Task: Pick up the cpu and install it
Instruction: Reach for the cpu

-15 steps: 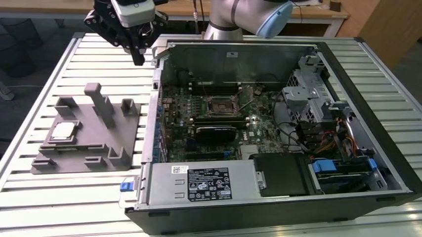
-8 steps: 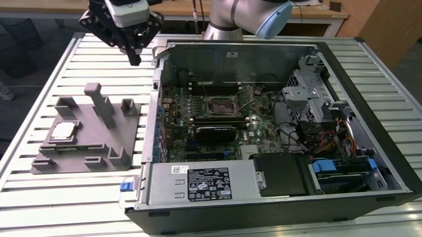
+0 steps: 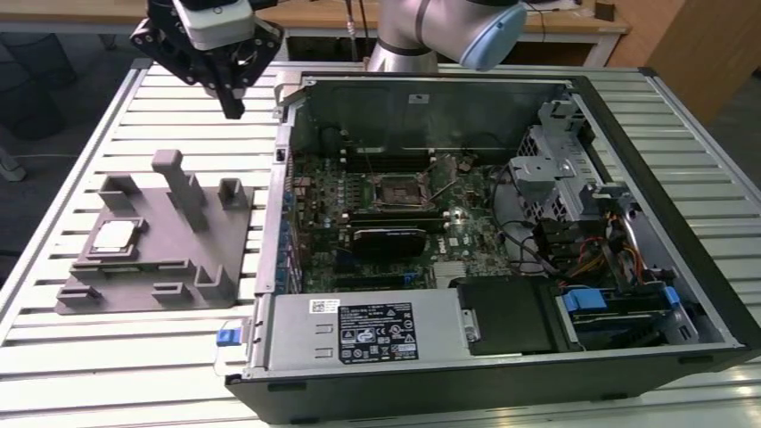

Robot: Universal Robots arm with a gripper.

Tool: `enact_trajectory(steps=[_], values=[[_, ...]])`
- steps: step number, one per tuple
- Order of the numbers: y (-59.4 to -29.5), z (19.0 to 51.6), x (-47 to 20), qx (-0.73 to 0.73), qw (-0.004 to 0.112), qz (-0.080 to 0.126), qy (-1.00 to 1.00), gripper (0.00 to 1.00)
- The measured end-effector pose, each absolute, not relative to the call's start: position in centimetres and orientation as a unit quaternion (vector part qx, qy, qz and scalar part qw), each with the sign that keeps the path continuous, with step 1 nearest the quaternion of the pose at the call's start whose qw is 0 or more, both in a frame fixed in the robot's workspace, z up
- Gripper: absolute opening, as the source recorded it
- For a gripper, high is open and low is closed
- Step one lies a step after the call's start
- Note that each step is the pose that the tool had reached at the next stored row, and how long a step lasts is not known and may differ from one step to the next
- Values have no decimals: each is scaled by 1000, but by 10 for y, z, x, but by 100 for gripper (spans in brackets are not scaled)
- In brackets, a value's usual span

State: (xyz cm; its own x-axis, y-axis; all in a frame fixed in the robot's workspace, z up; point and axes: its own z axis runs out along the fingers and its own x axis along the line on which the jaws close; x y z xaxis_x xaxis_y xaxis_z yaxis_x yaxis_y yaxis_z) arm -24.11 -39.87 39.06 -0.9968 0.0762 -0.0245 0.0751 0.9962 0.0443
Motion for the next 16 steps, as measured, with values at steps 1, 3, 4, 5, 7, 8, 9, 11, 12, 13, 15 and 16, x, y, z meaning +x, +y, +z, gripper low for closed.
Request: enact_trajectory(steps=[1, 3, 4, 5, 7, 8, 9, 11, 12, 13, 15, 16], values=[[-399, 391, -242, 38, 13, 22, 999, 11], [-399, 391, -245, 38, 13, 22, 999, 11], [-399, 390, -246, 38, 13, 22, 999, 11], [-399, 390, -248, 38, 13, 22, 999, 11], [-399, 390, -251, 38, 13, 22, 999, 11], [-399, 390, -252, 38, 13, 22, 999, 11], [-399, 390, -253, 38, 13, 22, 999, 11], [-399, 390, -256, 38, 13, 22, 999, 11], [-399, 390, -257, 38, 13, 22, 999, 11], [-399, 390, -259, 38, 13, 22, 999, 11], [-399, 390, -262, 38, 13, 22, 999, 11], [-398, 390, -263, 38, 13, 22, 999, 11]])
